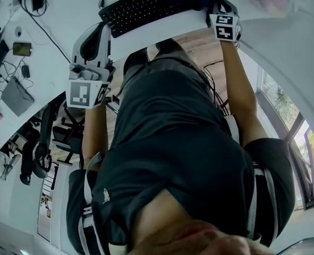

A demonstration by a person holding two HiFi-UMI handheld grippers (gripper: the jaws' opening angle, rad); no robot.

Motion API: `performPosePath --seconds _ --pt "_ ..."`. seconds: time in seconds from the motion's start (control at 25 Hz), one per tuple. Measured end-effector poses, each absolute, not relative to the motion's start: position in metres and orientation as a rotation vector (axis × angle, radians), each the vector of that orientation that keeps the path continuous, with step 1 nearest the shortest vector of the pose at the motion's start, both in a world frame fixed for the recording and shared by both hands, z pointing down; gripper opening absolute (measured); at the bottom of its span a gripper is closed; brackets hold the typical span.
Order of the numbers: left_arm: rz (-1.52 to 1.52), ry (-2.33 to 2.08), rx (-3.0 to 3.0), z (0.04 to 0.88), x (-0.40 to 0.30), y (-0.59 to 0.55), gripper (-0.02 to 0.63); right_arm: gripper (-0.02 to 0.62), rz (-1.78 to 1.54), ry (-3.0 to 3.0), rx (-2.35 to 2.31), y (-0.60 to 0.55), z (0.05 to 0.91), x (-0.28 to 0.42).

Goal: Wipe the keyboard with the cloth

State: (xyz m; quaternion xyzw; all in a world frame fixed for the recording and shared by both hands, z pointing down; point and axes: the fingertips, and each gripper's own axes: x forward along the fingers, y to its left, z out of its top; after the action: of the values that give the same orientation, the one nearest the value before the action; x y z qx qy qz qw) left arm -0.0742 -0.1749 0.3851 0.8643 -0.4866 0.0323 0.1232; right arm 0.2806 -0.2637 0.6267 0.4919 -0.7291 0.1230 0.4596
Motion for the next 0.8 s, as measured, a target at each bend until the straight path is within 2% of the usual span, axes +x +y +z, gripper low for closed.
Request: performPosePath --seconds 0.28,0.48,0.64,0.8 --pt "0.103 -1.417 2.522 0.386 -0.072 -0.177 0.003 0.031 0.18 -1.816 1.216 -0.326 0.627 0.254" --pt "0.094 -1.427 2.51 0.385 -0.074 -0.179 0.003 0.031 0.147 -1.878 1.109 -0.31 0.617 0.225" --pt "0.09 -1.425 2.508 0.386 -0.077 -0.179 0.003 0.031 0.129 -1.865 1.069 -0.285 0.626 0.24" --pt "0.095 -1.421 2.509 0.388 -0.079 -0.177 0.004 0.031 0.117 -1.824 1.107 -0.316 0.628 0.257"
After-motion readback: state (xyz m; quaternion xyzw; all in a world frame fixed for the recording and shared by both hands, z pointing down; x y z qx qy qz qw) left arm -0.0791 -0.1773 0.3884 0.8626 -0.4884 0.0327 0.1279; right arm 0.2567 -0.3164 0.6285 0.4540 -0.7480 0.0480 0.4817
